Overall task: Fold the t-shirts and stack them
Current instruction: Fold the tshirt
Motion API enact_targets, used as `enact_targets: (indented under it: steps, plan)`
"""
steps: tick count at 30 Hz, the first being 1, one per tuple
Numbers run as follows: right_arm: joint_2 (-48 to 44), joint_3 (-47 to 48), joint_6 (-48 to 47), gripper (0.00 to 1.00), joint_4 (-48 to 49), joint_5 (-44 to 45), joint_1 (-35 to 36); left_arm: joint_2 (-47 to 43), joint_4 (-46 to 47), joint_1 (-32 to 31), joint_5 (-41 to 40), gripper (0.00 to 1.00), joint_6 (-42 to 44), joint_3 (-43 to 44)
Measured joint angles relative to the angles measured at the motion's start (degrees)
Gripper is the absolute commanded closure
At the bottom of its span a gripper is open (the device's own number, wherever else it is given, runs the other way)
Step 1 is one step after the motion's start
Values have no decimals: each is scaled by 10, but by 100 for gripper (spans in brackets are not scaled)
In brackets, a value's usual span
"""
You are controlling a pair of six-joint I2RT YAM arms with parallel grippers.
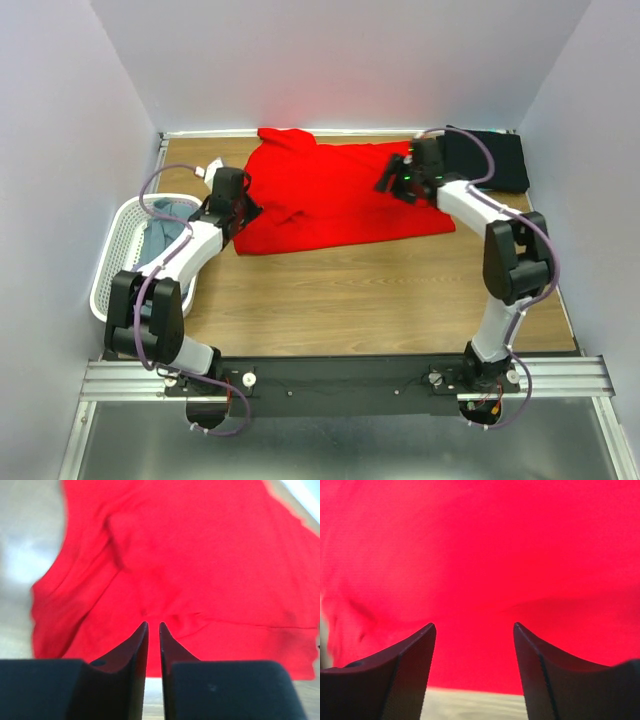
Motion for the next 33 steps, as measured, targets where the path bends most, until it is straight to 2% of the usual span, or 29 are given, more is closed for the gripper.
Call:
enact_targets:
  steps: [5,12,19,29,33]
  plan:
    - [36,47,-30,32,10,0,119,4,4,0,-12,85,-40,-63]
    - [62,63,-40,32,17,10,165,49,25,0,-25,86,-80,-95]
    - [44,3,-39,32,26,81,149,71,41,14,-43,86,-98,-120]
    - [2,-88,-29,32,24,153,9,71,56,29,-47,86,-94,-126]
    - [3,-100,-22,32,20,178,7,71,55,29,-47,86,-89,-126]
